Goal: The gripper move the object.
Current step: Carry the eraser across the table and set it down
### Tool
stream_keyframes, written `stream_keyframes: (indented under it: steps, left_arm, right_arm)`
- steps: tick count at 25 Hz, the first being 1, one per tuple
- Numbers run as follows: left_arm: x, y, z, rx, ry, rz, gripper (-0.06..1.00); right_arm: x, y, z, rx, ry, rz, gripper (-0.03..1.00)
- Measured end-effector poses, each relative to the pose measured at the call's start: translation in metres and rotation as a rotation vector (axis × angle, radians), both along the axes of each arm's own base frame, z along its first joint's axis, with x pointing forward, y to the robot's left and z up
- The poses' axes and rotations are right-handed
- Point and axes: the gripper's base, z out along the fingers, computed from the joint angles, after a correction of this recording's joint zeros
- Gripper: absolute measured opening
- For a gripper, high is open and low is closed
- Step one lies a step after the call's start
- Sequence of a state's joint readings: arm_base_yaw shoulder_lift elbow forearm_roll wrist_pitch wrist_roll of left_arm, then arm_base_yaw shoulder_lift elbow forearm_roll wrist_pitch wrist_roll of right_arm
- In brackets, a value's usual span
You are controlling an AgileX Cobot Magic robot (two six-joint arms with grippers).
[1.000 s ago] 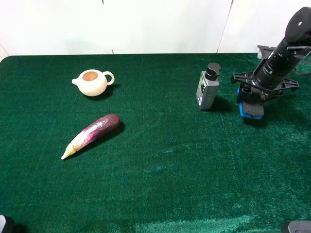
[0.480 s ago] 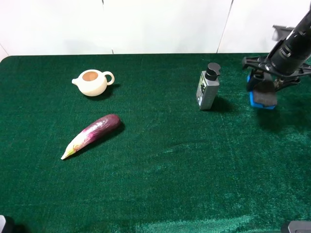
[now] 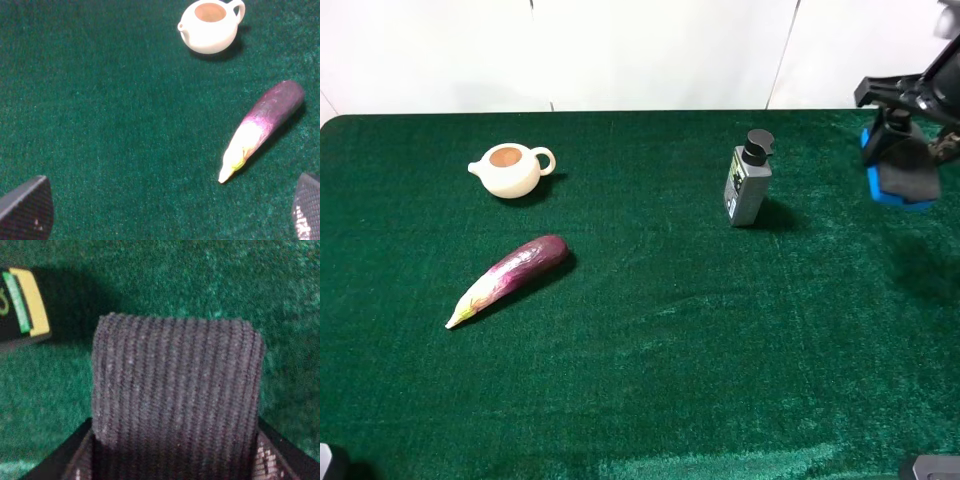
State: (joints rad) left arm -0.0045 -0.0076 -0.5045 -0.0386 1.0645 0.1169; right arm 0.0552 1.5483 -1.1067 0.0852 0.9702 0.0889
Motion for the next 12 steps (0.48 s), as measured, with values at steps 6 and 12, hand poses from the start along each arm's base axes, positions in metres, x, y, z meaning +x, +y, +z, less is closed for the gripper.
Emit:
stream_keyframes:
  steps: [6,12]
  left_arm:
    - [0.000,0.000,0.000,0.000,0.000,0.000,0.97]
    - [0.000,0.000,0.000,0.000,0.000,0.000,0.97]
  right_arm:
    - [-0.019,0.007,0.024,0.028,0.023,0.013,0.41]
    - [-0.027,0.046,0.045,0.004,0.023,0.117,0.41]
